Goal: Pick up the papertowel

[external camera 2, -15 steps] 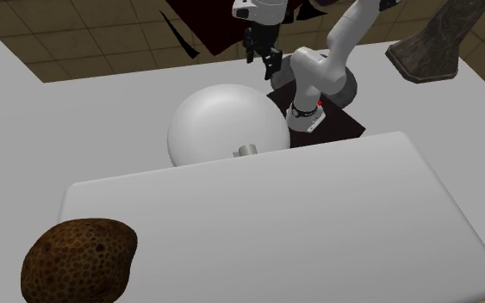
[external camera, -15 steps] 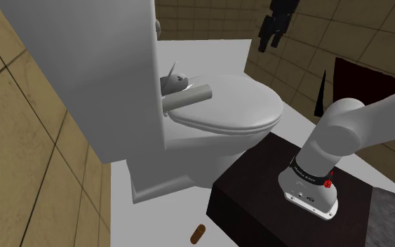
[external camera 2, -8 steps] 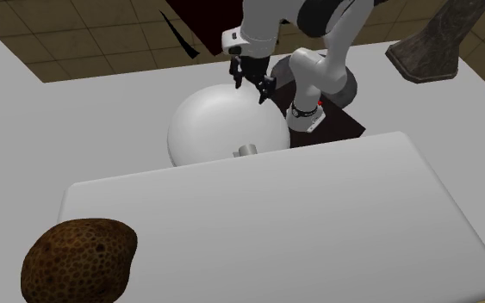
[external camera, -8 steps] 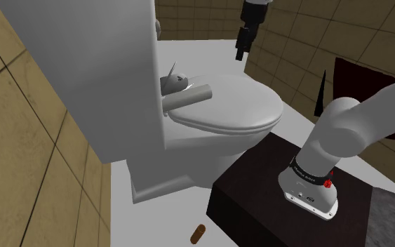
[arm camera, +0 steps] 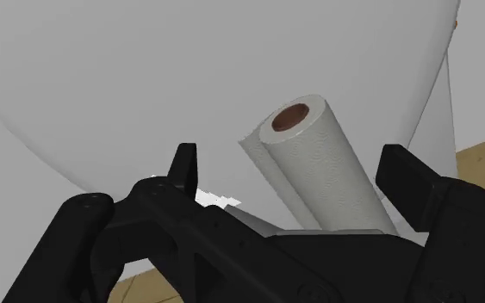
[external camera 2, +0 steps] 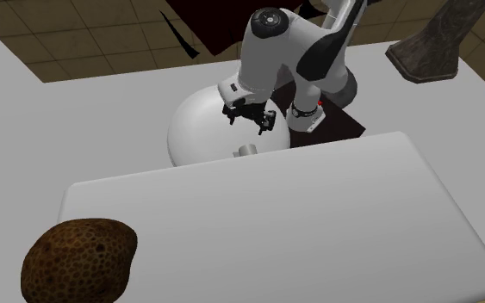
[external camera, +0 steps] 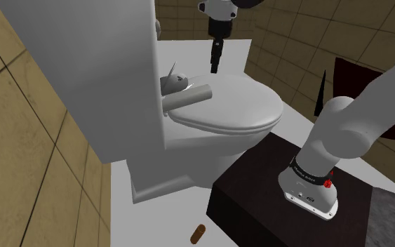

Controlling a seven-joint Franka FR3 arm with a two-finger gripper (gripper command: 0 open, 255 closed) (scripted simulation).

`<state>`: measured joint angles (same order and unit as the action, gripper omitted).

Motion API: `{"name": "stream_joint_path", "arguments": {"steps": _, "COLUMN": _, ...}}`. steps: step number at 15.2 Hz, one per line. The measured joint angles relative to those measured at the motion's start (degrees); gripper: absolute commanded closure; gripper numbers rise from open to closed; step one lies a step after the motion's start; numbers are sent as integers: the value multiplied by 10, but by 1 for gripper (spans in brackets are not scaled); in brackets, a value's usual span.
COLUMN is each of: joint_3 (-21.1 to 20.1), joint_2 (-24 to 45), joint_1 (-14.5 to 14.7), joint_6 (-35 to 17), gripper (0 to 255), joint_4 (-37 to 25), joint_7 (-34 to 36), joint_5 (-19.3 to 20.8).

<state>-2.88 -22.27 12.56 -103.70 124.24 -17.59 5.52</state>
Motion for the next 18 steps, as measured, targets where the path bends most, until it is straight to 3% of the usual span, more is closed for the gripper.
{"name": "stream_joint_path", "arguments": {"steps": 9, "joint_3": -49, "joint_2": 125, "joint_1": 55, "joint_6": -69, "gripper": 0, "joint_4": -44, "joint_7": -93, "joint_5": 31}}
{"name": "stream_joint_path", "arguments": {"steps": 17, "joint_3": -54, "joint_2": 152, "joint_1": 59, "joint_6": -127, "gripper": 0, "joint_4": -11, "joint_7": -92, "joint_5": 41}}
{"name": "stream_joint_path", "arguments": {"steps": 18, "joint_3": -54, "joint_2": 154, "joint_1": 59, "joint_6": -131, "gripper": 255, "joint_4": -9, "joint_7": -92, "joint_5": 42}}
